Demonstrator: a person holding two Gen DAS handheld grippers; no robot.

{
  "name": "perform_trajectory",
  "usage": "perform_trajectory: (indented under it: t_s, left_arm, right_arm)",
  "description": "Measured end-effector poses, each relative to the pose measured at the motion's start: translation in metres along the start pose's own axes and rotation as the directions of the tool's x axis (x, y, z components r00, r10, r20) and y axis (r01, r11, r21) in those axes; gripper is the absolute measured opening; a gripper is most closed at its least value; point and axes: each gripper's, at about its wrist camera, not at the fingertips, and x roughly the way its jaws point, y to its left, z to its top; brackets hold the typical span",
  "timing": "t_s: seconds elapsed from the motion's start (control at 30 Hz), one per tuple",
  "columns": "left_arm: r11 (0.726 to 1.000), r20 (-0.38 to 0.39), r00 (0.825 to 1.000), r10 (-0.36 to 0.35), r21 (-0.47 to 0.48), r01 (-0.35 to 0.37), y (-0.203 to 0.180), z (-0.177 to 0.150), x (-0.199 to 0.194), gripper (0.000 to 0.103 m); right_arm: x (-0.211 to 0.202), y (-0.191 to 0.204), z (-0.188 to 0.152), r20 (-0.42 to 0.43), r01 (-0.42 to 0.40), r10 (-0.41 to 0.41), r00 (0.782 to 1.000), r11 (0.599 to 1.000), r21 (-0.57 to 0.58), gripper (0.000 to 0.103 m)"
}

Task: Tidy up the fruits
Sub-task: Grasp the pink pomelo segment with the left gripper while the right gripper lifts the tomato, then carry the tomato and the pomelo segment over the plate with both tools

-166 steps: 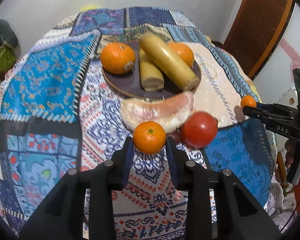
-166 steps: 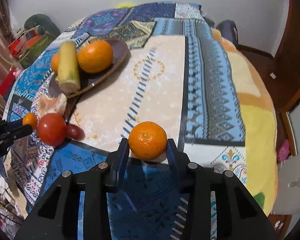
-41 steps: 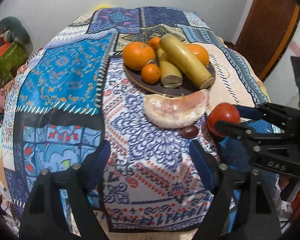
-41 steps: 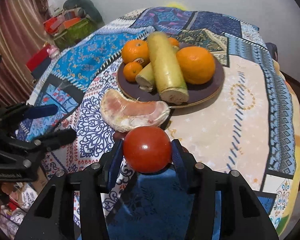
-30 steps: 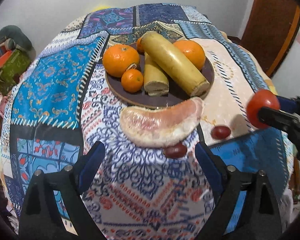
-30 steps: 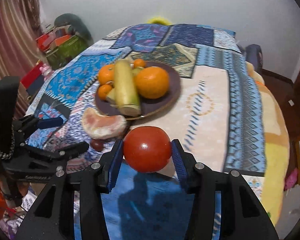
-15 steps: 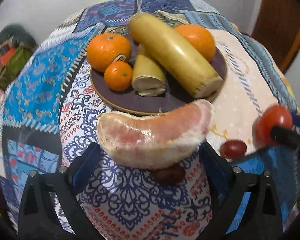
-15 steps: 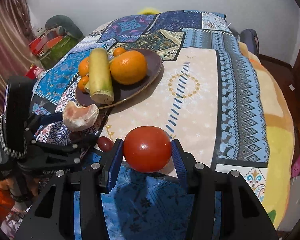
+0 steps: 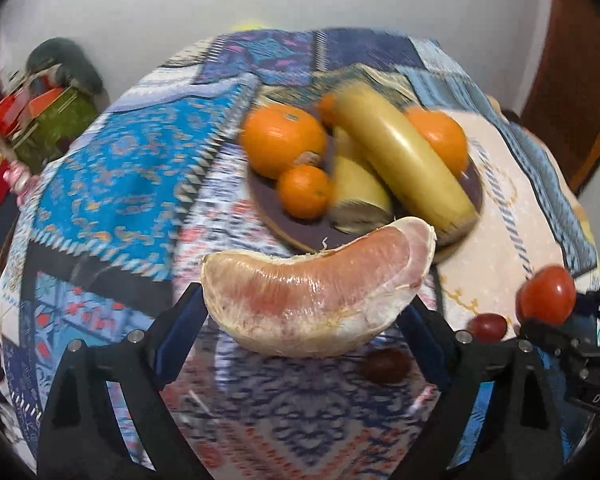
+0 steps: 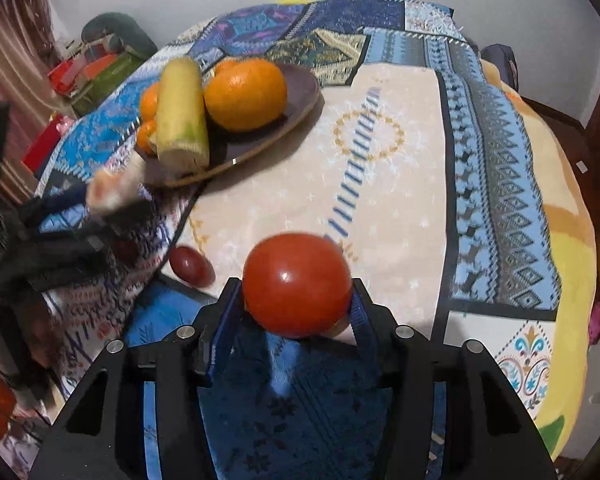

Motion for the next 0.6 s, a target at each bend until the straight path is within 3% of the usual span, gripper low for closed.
perform_trajectory:
  t_s: [0.27,0.37,0.6]
  left_arm:
    - [0.998,0.052,0.999,-0.004,-0.070,0.007,0.043,0.004,-0.023,0.092]
    - [0.998,0.069,0.997,-0.022,-0.057,0.026,0.044,0.007,-0.032,0.092]
    - [0.997,0.083,0.994,-0.075,-0.020,0.077,0.029,0.020,-0.037,0.092]
  right_arm:
    - [-0.001,0.000,0.001,0.020,-0.001,0.001,1.000,1.000,0.009,0.051]
    - [-0.002,0.002,0.003,0.034,0.005,-0.006,0.999,1.000,0.009,0.046]
    - [-0.006,0.005,0.012,0.053,0.001,0.000,0.999,1.000,-0.005,0.045]
